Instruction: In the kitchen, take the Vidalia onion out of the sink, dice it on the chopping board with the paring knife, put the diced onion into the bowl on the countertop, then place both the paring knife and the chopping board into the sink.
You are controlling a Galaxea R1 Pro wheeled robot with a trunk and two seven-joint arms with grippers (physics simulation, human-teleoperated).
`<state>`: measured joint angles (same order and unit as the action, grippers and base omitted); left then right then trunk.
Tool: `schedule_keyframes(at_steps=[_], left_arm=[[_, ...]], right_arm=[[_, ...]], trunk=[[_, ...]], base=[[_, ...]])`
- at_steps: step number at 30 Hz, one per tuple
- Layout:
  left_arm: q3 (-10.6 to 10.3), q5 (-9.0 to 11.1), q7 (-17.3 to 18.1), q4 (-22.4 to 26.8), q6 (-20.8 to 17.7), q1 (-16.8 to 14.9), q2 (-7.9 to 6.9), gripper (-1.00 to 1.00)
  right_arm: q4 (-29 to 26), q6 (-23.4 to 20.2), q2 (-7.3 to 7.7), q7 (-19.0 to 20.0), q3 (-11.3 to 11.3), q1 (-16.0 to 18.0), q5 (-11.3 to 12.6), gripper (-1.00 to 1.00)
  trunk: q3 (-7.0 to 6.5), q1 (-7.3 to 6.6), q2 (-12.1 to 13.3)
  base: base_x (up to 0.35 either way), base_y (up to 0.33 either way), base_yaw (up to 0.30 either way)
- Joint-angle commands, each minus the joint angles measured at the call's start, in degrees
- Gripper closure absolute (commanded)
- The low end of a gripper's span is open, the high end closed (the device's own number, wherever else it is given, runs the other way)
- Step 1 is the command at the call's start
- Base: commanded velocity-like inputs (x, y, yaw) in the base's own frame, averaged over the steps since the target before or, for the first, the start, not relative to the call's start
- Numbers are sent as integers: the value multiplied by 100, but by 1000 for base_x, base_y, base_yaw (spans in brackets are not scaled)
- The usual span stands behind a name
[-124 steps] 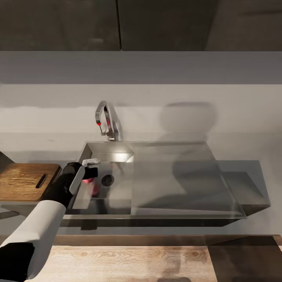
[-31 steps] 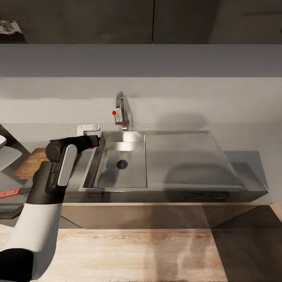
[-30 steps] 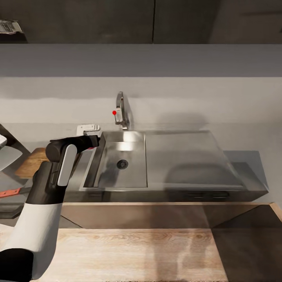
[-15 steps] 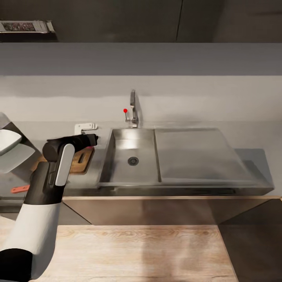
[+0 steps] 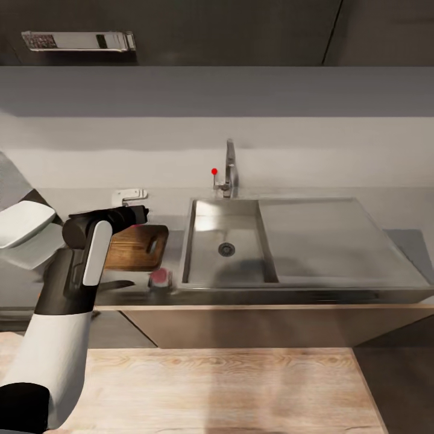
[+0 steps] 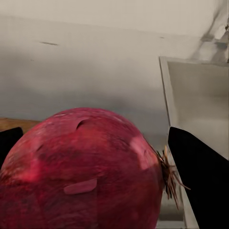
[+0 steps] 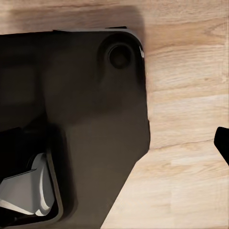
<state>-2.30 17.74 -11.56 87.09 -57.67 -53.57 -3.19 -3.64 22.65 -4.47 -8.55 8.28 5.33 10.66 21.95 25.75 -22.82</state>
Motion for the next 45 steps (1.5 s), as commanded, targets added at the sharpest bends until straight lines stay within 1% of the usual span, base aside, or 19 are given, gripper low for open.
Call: schedule_keyframes(at_steps=[1, 9, 18, 31, 39, 45], left_arm=[[-10, 54, -66, 3, -16, -5, -7, 100], [-8, 54, -66, -4, -16, -5, -7, 100], [-8, 54, -66, -47, -16, -5, -7, 100], [-15, 50, -66, -245, -8, -5, 1, 100], [-27, 48, -66, -443, -7, -5, 18, 100], [-35, 54, -66, -629, -1, -5, 31, 100]], right_arm=[[4, 20, -1, -24, 51, 3, 50, -100], [4, 20, -1, -24, 51, 3, 50, -100], [4, 20, -1, -24, 42, 3, 50, -100], [4, 20, -1, -24, 42, 3, 50, -100], [4, 20, -10, -24, 42, 3, 50, -100], [4, 20, -8, -24, 42, 3, 50, -100]], trunk=[[9, 3, -9], [9, 3, -9], [9, 3, -9], [9, 3, -9], [9, 3, -9], [9, 3, -9]], base=[[4, 287, 0], [-74, 273, 0], [-208, 173, 0], [-28, 20, 0], [187, 0, 0], [47, 0, 0]])
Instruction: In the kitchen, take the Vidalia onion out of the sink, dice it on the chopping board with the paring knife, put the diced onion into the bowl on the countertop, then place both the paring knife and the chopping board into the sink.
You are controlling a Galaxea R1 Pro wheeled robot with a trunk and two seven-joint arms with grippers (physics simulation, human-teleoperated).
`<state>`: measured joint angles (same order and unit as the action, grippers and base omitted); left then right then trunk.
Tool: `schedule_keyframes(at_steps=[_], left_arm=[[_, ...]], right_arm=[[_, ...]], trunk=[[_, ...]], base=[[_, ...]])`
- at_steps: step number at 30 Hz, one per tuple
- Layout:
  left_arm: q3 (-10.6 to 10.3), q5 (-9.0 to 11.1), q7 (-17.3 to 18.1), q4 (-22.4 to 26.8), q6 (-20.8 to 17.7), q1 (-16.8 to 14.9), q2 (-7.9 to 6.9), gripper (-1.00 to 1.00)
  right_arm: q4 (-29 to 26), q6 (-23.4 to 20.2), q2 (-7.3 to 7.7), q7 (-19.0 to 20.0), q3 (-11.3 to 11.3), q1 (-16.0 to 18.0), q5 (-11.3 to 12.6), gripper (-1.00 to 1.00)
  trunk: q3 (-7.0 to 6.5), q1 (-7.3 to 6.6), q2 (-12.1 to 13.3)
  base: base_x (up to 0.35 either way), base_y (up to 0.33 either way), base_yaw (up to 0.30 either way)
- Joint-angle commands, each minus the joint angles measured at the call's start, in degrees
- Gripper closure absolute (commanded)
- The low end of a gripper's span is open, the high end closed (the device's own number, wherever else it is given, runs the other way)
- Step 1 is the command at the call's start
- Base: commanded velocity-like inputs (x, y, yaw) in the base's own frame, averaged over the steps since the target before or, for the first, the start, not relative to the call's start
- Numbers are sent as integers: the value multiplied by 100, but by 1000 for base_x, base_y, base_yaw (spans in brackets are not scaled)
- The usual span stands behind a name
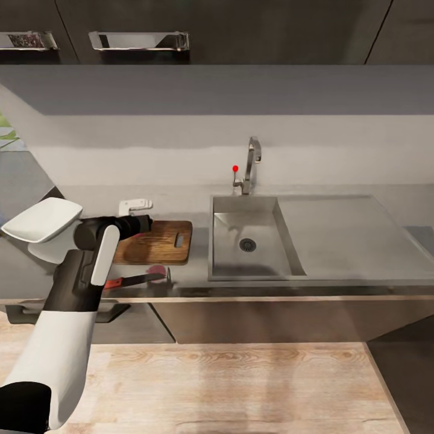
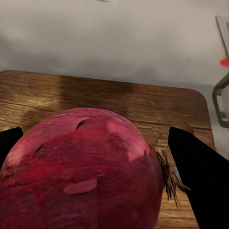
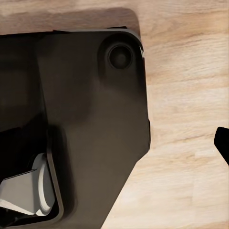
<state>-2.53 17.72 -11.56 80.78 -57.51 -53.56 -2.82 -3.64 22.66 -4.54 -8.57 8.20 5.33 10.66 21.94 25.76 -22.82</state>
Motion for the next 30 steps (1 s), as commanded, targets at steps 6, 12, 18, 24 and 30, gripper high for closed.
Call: schedule_keyframes(at_steps=[6, 12, 18, 24, 30], left_arm=[[-13, 57, -62, -277, -9, -5, -2, 100], [-20, 57, -57, -506, 13, -5, 9, 100], [-20, 57, -57, -566, 20, -5, 16, 100], [-15, 57, -62, -553, 20, -5, 17, 100], [-11, 41, -74, -585, 29, -5, 10, 100]], right_arm=[[4, 19, 5, -22, 50, 3, 50, -100], [4, 19, 6, -22, 50, 3, 50, -100], [4, 19, 1, -22, 50, 3, 50, -100], [4, 19, -1, -22, 50, 3, 50, -100], [4, 19, -1, -22, 50, 3, 50, -100]], trunk=[[9, 3, -10], [9, 3, -10], [9, 3, -10], [9, 3, -10], [9, 3, -10]], base=[[3, 0, 0], [0, 0, 0], [0, 0, 0], [0, 0, 0], [0, 0, 0]])
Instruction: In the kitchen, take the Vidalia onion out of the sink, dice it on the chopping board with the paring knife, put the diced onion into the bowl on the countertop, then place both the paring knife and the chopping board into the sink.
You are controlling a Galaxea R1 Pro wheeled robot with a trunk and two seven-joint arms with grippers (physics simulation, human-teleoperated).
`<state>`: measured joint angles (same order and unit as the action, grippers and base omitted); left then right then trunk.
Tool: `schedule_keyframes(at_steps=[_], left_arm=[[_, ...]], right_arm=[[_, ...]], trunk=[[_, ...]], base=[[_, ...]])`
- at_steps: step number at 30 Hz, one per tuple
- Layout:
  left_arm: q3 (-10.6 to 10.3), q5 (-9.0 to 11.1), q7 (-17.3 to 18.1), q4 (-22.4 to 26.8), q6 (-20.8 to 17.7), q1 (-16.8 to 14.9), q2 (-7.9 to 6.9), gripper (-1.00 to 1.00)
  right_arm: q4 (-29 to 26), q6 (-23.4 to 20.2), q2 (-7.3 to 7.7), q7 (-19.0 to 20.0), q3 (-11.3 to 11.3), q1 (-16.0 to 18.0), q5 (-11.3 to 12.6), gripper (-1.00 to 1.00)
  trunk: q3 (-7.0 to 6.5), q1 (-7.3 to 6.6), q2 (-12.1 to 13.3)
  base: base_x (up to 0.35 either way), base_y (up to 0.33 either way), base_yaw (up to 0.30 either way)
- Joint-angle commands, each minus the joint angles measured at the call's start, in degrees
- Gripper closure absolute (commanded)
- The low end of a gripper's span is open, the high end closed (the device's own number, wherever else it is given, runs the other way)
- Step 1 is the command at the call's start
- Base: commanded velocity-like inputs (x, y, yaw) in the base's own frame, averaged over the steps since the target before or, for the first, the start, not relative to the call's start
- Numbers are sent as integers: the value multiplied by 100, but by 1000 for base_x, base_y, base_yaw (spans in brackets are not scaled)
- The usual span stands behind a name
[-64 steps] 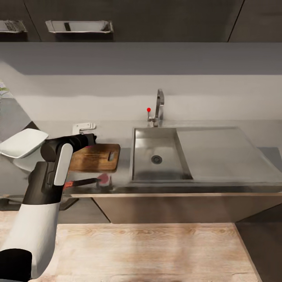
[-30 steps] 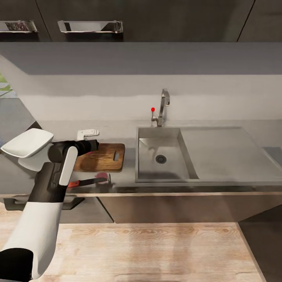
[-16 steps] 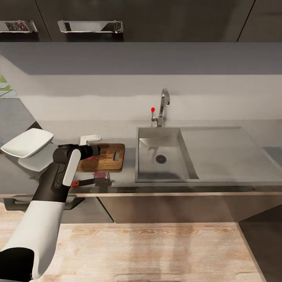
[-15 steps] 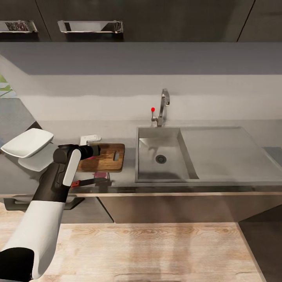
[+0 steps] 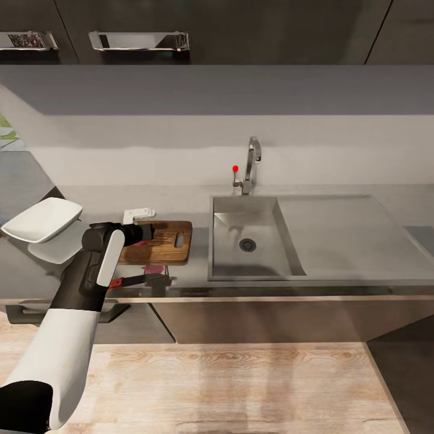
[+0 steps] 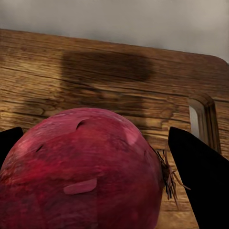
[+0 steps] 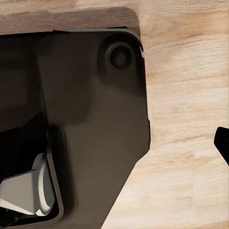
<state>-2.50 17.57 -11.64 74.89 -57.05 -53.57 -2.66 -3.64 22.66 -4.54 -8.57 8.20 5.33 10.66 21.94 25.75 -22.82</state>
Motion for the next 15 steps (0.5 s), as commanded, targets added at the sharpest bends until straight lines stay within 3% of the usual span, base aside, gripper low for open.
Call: schedule_keyframes(at_steps=[1, 15], left_arm=[[-16, 54, -66, 5, -17, -5, -6, 100], [-42, 53, -65, 40, -17, -5, 6, 100]], right_arm=[[4, 19, 0, -22, 52, 3, 47, -100], [-5, 307, 6, -17, 91, 3, 15, -100]], trunk=[[9, 3, -10], [9, 3, -10]], base=[[0, 0, 0], [2, -1, 0]])
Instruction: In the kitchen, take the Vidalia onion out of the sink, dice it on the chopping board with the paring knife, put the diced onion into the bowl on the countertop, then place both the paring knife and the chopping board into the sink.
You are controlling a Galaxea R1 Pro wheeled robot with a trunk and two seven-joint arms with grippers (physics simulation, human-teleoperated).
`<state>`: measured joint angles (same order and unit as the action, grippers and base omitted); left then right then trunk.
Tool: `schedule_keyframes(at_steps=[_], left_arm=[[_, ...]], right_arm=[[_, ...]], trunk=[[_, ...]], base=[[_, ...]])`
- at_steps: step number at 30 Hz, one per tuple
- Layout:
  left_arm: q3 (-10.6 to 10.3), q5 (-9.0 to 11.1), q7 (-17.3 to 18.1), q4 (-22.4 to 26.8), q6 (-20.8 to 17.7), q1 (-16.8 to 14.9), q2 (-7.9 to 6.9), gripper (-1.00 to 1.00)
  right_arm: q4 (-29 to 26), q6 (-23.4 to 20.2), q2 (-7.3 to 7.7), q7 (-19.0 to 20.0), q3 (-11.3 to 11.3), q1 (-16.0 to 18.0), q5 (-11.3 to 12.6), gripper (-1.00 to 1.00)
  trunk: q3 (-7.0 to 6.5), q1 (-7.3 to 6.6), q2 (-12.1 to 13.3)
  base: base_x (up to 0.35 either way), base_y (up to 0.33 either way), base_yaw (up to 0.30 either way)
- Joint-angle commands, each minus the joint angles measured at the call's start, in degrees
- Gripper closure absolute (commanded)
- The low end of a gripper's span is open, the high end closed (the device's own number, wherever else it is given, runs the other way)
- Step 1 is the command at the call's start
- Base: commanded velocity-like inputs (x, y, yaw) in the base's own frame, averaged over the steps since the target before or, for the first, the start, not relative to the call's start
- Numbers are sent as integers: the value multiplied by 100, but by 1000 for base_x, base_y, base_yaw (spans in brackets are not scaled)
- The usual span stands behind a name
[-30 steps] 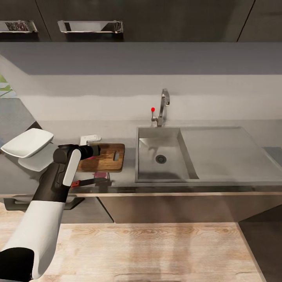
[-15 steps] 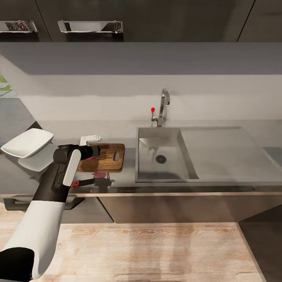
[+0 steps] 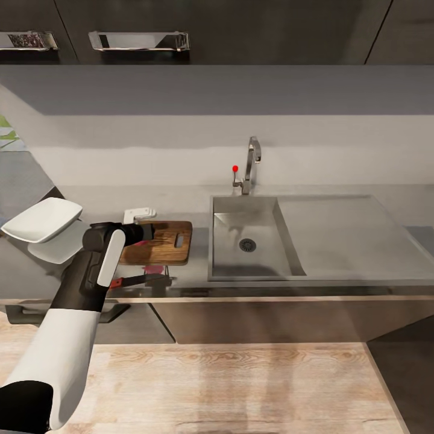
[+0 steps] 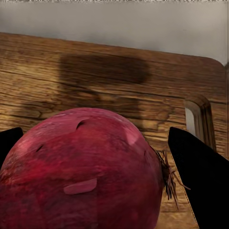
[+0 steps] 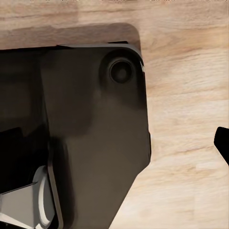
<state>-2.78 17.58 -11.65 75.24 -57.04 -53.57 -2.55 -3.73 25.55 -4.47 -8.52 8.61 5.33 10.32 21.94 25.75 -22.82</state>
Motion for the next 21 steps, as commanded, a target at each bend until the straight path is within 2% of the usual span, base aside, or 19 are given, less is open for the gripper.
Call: schedule_keyframes(at_steps=[1, 8, 21], left_arm=[[-17, 52, -66, 18, -18, -5, -3, 100], [-28, 52, -66, 8, -17, -5, 0, 100], [-21, 46, -59, -104, -10, -5, -14, 100]], right_arm=[[4, 19, -1, -23, 51, 3, 49, -100], [4, 20, -1, -27, 45, 3, 49, -100], [4, 19, -1, -27, 45, 3, 49, -100]], trunk=[[9, 3, -10], [9, 3, -10], [9, 3, -10]], base=[[67, -56, 0], [68, -64, 0], [3, -3, 0]])
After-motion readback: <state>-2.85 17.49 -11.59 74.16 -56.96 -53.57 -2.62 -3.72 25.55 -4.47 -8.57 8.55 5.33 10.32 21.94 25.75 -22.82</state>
